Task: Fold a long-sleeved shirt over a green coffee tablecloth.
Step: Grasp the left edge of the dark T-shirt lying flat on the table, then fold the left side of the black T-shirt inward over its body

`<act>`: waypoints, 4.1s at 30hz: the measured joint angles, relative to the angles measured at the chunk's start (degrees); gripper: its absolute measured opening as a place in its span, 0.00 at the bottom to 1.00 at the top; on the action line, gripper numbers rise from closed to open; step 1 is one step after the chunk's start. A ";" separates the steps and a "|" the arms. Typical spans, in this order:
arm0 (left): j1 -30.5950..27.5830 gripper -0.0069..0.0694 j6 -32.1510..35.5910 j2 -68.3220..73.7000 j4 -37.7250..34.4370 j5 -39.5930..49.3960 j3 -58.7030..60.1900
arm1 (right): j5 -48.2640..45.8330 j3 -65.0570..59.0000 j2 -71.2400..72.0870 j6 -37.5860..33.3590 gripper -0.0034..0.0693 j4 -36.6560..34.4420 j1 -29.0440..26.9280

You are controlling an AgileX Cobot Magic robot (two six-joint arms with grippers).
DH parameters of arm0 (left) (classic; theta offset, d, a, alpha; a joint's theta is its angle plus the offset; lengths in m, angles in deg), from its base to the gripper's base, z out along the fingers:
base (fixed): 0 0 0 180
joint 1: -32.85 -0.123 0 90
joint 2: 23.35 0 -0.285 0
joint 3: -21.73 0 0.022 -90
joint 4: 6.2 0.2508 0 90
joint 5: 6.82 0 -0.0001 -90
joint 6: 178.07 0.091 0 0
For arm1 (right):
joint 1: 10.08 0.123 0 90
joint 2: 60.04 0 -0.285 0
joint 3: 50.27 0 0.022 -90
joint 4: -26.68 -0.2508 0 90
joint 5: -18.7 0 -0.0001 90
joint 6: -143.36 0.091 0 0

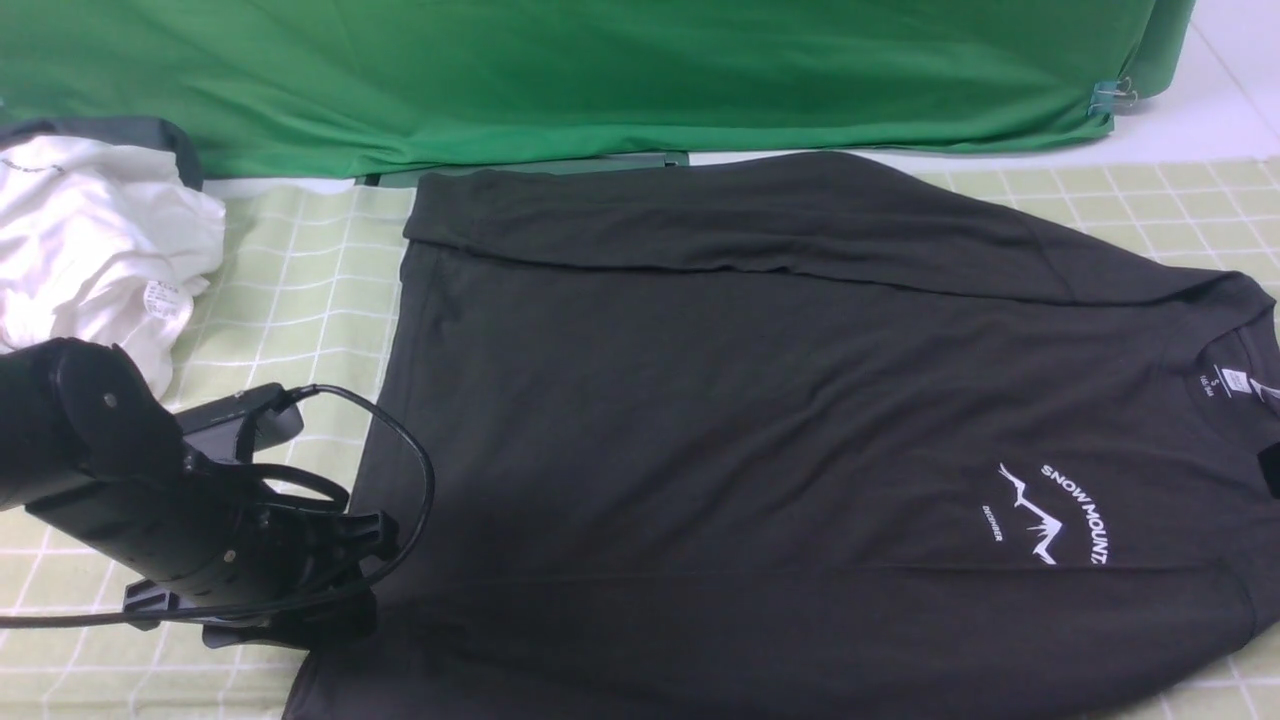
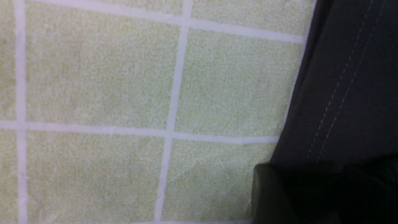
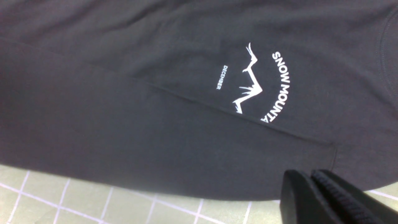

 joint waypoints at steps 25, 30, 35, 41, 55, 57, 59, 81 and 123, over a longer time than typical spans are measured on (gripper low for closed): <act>0.00 0.22 3.38 -1.47 -3.04 6.85 -3.11 | 1.28 0.00 0.00 0.10 0.18 -0.94 0.00; 0.00 0.14 3.79 -5.79 -3.65 7.85 -4.76 | 1.41 0.00 0.00 0.10 0.19 -0.94 0.00; 0.00 0.13 3.79 -9.26 -3.65 9.24 -4.75 | 1.46 0.00 0.00 0.10 0.20 -0.94 0.00; 0.00 0.14 3.55 -9.44 -3.65 7.94 -3.34 | 1.51 0.00 0.00 0.10 0.21 -0.98 0.00; 0.00 0.27 2.68 -9.40 -5.30 -6.32 6.32 | 1.52 0.00 0.00 0.13 0.22 -1.05 0.00; 0.00 0.33 2.68 -9.40 -5.62 -6.50 6.32 | 1.52 0.00 0.00 0.13 0.22 -1.05 0.00; 0.00 0.40 2.68 -9.40 -5.89 -7.14 6.36 | 1.52 0.00 0.00 0.23 0.22 -1.05 0.00; 0.00 0.12 9.97 -8.13 -8.06 -7.09 5.15 | 2.13 0.00 0.00 0.22 0.24 -1.07 0.00; 0.00 0.13 11.58 -4.79 -12.27 -2.82 2.20 | 2.55 0.00 0.00 0.25 0.29 -1.07 0.00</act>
